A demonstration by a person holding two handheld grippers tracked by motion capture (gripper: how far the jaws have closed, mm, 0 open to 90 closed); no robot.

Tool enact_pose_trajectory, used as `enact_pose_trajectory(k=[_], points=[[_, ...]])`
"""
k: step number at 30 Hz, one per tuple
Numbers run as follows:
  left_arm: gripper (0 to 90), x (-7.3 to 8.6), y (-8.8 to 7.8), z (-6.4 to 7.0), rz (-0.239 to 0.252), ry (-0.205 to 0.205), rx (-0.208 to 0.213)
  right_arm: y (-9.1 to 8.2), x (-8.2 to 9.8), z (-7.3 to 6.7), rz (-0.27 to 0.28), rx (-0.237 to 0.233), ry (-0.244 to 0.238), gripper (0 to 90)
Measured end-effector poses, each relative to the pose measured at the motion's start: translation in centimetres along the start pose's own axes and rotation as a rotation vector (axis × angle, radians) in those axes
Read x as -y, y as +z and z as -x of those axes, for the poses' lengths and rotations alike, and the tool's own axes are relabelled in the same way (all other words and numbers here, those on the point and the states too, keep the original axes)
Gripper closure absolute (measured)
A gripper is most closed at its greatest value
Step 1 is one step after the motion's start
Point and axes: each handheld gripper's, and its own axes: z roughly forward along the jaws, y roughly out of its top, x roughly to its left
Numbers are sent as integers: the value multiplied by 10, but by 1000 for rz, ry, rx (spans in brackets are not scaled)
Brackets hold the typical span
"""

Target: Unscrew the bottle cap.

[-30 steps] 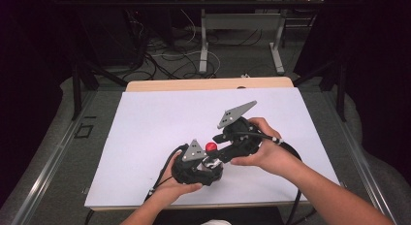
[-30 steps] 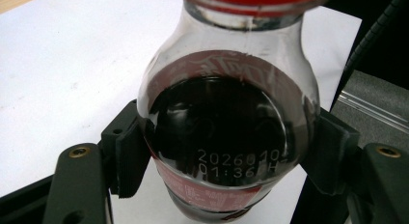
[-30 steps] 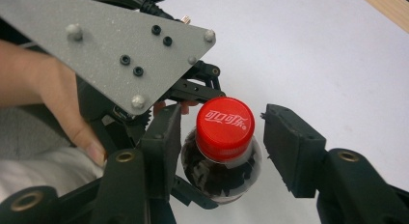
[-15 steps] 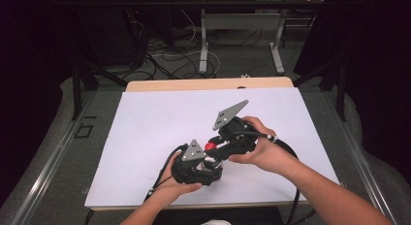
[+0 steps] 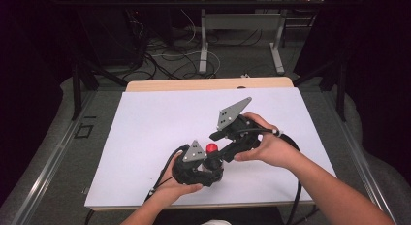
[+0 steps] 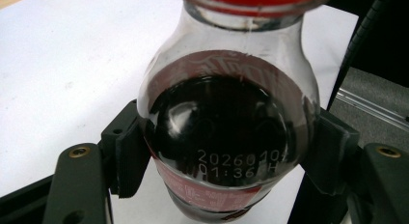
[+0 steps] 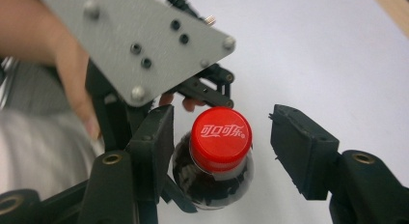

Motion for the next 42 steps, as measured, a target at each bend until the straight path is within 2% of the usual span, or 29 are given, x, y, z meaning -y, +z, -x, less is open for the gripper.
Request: enact_pose_trajectory(k=[1, 2, 4, 6, 8, 10, 12, 13, 14, 16, 17, 19, 21, 22, 24, 25, 27, 29, 31, 32, 33, 36, 37, 39, 42], points=[[298, 0, 1, 0, 9, -2, -7, -1, 0, -4, 5, 27, 56, 412], [298, 0, 1, 0, 15, -4, -11, -2, 0, -7, 3, 67, 92, 414], [297, 0, 1, 0, 10, -1, -14, -2, 0, -13, -1, 116, 129, 423], [297, 0, 1, 0, 16, -10, -20, -1, -1, -16, -11, 135, 177, 429], [297, 0, 1, 0, 9, -2, -21, 0, 0, -19, -26, 166, 204, 454], [297, 0, 1, 0, 14, -8, -24, 3, 0, -20, -33, 175, 225, 485], [298, 0, 0, 0, 8, 3, -25, 5, -1, -21, -38, 185, 260, 530], [298, 0, 0, -1, 7, 2, -26, 5, 0, -20, -37, 179, 240, 567], [297, 0, 1, 0, 10, -1, -29, 6, -1, -22, -43, 180, 250, 602], [298, 1, 1, 0, 12, 3, -30, 6, -2, -21, -55, 162, 227, 606], [298, 1, 1, 0, 10, -1, -18, 6, -3, -20, -56, 162, 195, 608], [298, 0, 0, 0, -2, 6, -12, 6, -4, -15, -74, 118, 126, 609], [298, 1, 1, 1, 13, 0, -13, 5, -5, -10, -89, 60, 54, 609], [298, 1, 1, 2, 13, 8, -16, 5, -5, -5, -86, 25, 5, 609], [298, 0, 1, 3, 8, 14, -8, 3, -5, 2, -99, -36, -41, 610], [298, 0, 1, 4, 7, 19, -7, 3, -5, 5, -95, -68, -89, 610], [298, 0, 1, 4, -11, 37, 3, 3, -5, 8, -105, -109, -151, 609], [298, 1, 2, 5, 1, 31, -5, 3, -5, 8, -108, -121, -204, 608], [298, 1, 2, 3, 5, 22, -5, 3, -5, 7, -102, -96, -170, 576], [298, 1, 2, 3, 12, 20, -11, 3, -4, 6, -93, -88, -140, 504], [298, 0, 1, 2, 13, 16, -15, 2, -4, 4, -79, -73, -90, 452], [298, 0, 0, 0, 18, 6, -20, 0, -4, -2, -42, -33, 7, 427], [298, 0, -1, 0, 19, 6, -24, 0, -4, -6, -37, 6, 42, 421], [298, 0, -1, -1, 17, 4, -25, 0, -4, -10, -13, 38, 79, 420], [298, 0, -1, 0, 25, -10, -28, -1, -5, -17, -13, 113, 140, 420]])
